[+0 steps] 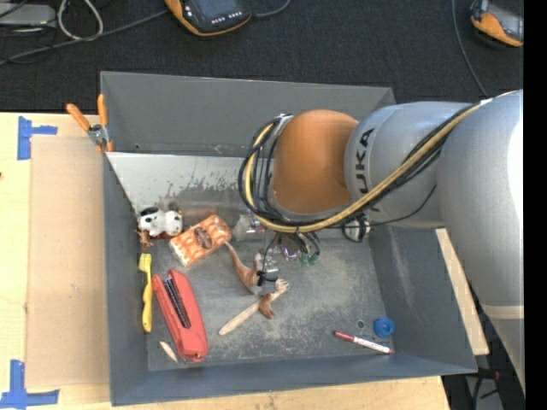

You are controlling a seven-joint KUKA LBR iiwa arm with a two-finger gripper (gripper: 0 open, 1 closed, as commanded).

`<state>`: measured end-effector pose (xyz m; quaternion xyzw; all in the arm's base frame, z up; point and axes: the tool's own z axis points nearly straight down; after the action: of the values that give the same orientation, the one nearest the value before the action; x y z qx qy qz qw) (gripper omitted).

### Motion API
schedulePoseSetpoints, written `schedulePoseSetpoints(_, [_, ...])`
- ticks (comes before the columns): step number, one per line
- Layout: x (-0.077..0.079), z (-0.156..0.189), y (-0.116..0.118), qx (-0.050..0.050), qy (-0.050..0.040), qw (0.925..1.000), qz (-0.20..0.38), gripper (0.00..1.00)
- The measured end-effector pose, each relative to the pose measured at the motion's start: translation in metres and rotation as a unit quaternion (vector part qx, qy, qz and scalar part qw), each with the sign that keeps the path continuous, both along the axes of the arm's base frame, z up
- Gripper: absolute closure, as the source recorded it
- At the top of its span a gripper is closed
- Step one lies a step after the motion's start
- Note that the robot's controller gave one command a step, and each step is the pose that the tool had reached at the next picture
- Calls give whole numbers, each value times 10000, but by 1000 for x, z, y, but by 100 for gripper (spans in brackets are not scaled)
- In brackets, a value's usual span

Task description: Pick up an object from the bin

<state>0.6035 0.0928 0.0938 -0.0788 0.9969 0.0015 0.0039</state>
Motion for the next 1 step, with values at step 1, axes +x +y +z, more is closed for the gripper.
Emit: schedulePoseSetpoints(1, [-60,-19,-14,-8,84,9986,526,0])
